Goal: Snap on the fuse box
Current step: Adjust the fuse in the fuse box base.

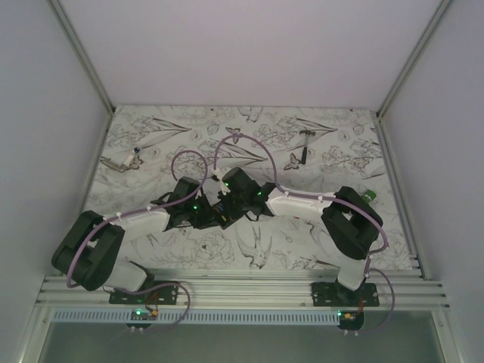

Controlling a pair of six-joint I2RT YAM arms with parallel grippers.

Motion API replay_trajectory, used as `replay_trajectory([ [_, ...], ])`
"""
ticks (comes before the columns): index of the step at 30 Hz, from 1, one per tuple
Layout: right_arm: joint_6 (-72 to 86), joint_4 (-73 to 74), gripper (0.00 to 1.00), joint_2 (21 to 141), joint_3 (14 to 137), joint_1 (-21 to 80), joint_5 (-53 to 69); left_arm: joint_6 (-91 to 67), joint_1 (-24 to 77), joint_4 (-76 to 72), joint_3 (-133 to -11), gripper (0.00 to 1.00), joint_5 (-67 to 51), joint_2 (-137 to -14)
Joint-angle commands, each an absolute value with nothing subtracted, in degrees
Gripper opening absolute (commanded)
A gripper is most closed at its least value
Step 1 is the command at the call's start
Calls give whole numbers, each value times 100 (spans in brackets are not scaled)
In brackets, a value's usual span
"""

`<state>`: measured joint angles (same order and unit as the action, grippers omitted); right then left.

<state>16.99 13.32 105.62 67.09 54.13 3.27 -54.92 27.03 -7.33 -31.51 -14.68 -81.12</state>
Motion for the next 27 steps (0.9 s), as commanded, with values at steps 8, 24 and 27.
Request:
replay_trajectory([
  [8, 1639, 2012, 0, 11031, 5884, 5161, 123, -5568, 2716, -729, -3017, 20, -1458, -7975],
  [24, 1528, 3064, 0, 11158, 6260, 5399, -252, -5562, 2667, -626, -3045, 21, -1413, -7865],
  [27, 1553, 3171, 0, 11124, 6330, 5414, -382, -5557, 2663, -595, -3016, 21, -1368, -7764],
])
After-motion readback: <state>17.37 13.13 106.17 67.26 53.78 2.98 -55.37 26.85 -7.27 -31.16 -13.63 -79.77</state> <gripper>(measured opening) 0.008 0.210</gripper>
